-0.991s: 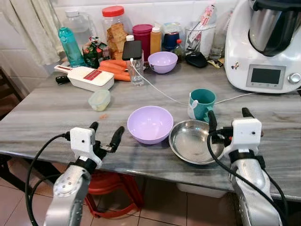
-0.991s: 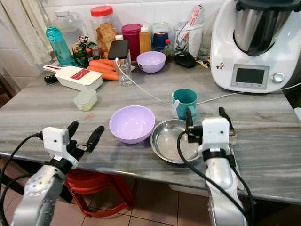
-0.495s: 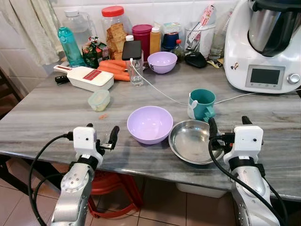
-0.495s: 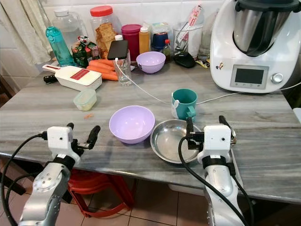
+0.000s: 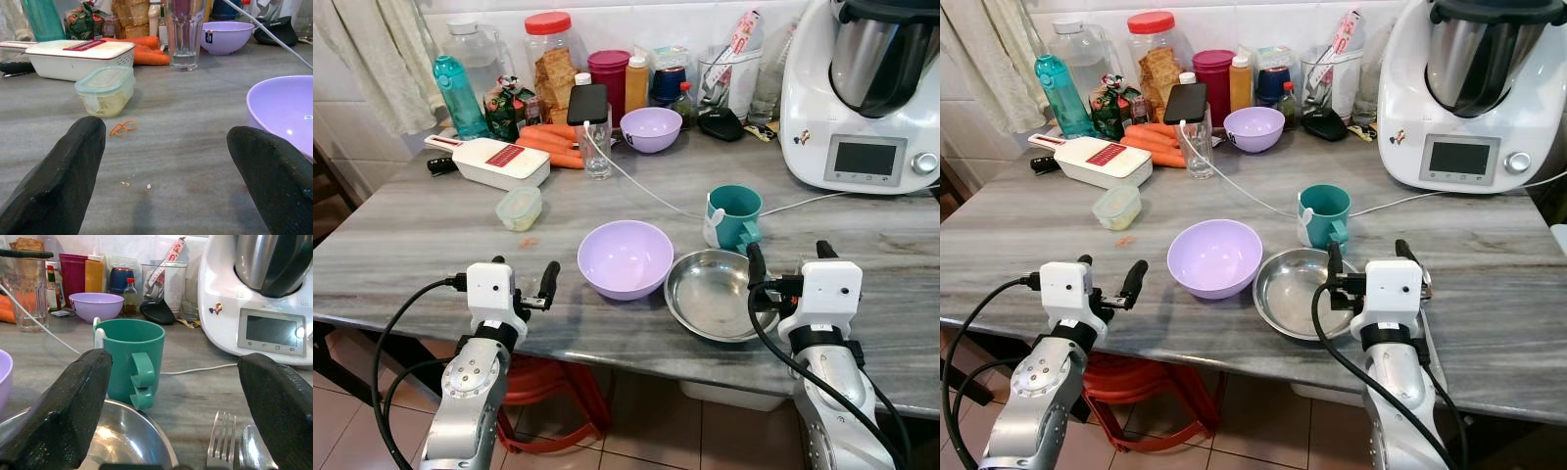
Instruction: Setting the table
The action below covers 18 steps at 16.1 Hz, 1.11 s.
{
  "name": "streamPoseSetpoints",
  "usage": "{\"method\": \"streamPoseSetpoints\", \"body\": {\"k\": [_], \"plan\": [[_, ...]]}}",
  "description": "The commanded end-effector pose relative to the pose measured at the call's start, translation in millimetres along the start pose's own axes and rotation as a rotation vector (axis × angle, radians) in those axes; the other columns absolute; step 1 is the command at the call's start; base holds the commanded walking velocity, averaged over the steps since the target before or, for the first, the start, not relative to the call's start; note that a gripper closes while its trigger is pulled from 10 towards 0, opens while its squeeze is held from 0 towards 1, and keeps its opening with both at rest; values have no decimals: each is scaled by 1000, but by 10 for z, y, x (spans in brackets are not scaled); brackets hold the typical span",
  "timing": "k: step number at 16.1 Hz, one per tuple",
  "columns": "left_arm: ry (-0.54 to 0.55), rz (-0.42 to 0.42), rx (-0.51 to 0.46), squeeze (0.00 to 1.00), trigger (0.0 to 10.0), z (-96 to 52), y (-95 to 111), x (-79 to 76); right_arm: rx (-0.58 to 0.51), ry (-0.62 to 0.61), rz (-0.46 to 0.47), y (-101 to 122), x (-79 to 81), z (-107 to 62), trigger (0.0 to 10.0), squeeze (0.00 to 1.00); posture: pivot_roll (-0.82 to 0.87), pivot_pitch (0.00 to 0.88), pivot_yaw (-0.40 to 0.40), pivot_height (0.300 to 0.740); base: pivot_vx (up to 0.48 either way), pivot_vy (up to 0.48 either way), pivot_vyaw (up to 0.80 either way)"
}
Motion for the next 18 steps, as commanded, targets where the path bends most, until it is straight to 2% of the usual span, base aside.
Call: {"method": "streamPoseSetpoints", "body": {"k": [1, 14, 18], "plan": [[14, 7, 8, 0, 10000, 12, -10, 31, 3, 4, 14, 3, 19, -6, 10000, 0, -67, 0, 73, 740, -270, 0, 0], [7, 13, 11, 0, 10000, 30, 6, 22, 5, 3, 14, -5, 36, 0, 10000, 0, -66, 0, 77, 740, -316, 0, 0], [7, 14, 17, 0, 10000, 27, -9, 18, 24, -46, 10, -45, -24, 26, 10000, 0, -66, 0, 79, 740, -321, 0, 0]]}}
Point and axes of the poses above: a point about 5 cm out from each wrist's last joint towards the gripper, its own z axis pointing out of the wrist towards the gripper, its own y axis along the axis of the wrist's last joint, x = y × z, the point moved 3 cm from there along z, pointing out of the wrist towards the gripper, and after that the axes turned 13 degrees about z, right-handed, at the moved point
